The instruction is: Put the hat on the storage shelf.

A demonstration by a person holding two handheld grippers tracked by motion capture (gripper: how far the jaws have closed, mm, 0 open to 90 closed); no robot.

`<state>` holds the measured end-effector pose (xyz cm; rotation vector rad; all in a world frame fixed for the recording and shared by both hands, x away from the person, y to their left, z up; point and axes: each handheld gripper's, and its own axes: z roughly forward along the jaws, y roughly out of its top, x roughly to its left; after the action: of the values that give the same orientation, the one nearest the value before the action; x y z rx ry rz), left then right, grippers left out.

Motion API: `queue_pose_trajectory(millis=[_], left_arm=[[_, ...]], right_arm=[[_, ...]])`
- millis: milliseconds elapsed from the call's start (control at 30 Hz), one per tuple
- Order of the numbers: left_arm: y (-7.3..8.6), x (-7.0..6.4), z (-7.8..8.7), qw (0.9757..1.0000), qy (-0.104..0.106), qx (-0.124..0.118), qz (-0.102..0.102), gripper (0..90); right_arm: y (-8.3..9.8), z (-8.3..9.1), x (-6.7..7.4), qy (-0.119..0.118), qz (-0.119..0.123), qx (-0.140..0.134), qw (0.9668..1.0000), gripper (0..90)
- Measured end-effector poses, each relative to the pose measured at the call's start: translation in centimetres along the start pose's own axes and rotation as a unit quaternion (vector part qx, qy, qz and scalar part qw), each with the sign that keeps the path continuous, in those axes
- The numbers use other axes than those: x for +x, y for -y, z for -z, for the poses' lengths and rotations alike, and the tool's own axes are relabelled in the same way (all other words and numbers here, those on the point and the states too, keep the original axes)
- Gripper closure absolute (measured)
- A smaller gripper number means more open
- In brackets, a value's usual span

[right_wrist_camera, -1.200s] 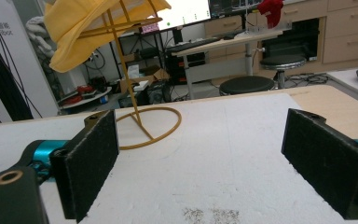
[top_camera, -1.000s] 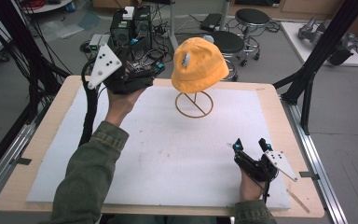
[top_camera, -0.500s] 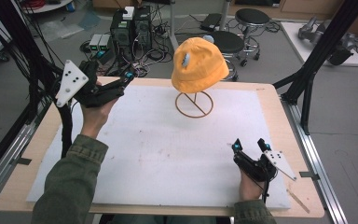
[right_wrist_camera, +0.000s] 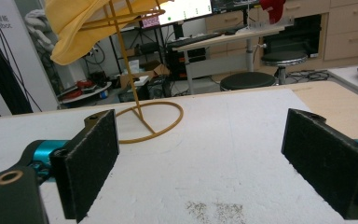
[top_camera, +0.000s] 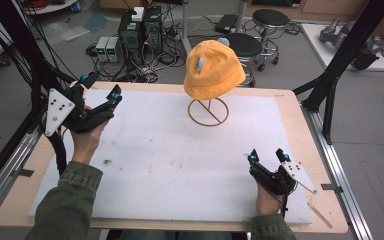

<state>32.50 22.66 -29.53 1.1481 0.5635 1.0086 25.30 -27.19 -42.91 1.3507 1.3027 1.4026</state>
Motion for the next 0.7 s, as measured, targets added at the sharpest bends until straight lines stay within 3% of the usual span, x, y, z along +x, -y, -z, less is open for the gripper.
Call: queue_pose_trajectory(millis=[233,700], left_arm=[[1.2,0.6,2.0,0.9996,-0.025,0.011,0.002,26.5],[3.9,0.4,5.6,0.9973,-0.068,0.025,0.011,26.5]], right_arm=[[0.0,0.0,0.0,0.001,0.007,-0.002,1.0,9.9],[0.1,0.0,0.0,-0.001,0.006,0.0,1.0,9.8]])
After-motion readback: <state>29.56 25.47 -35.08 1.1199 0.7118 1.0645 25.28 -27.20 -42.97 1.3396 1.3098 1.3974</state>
